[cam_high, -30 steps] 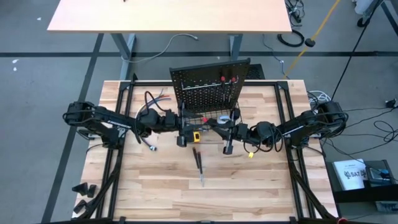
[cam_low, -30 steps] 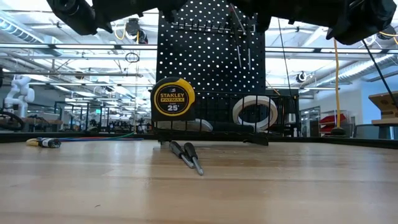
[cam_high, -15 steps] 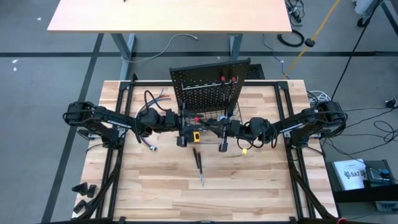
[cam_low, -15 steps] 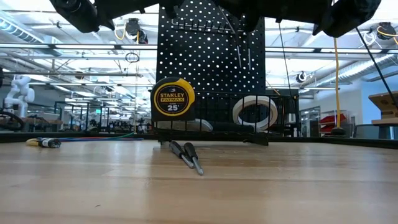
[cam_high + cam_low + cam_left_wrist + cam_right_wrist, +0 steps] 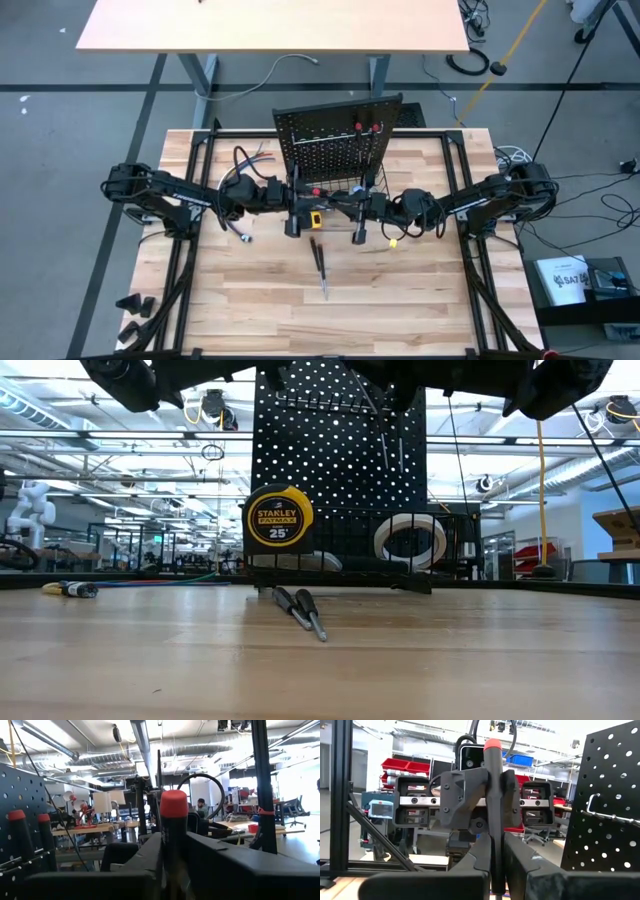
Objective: Hang tools onto peg board
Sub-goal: Hang the black screwdriver onto the pegboard
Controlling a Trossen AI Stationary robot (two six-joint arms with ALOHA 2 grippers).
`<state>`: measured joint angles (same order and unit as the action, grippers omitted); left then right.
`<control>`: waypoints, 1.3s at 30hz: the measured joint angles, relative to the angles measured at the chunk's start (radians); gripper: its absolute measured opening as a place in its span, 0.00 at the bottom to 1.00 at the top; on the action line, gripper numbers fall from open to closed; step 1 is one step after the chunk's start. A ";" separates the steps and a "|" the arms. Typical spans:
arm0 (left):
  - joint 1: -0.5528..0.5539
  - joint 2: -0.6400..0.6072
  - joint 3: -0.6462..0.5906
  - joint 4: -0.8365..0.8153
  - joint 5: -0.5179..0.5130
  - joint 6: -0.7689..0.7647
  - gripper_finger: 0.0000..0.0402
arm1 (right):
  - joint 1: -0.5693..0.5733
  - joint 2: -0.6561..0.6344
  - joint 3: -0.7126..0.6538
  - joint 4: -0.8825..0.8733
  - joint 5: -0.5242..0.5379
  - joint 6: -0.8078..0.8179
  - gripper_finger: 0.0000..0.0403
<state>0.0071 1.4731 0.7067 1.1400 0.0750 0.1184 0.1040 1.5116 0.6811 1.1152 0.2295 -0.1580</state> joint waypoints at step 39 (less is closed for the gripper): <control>-0.002 -0.136 0.063 -0.534 -0.161 0.106 0.13 | 0.020 -0.056 0.274 -0.507 0.105 -0.067 0.61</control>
<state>0.0051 1.3369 0.7696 0.6063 -0.0856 0.2241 0.1242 1.4559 0.9553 0.6084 0.3347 -0.2253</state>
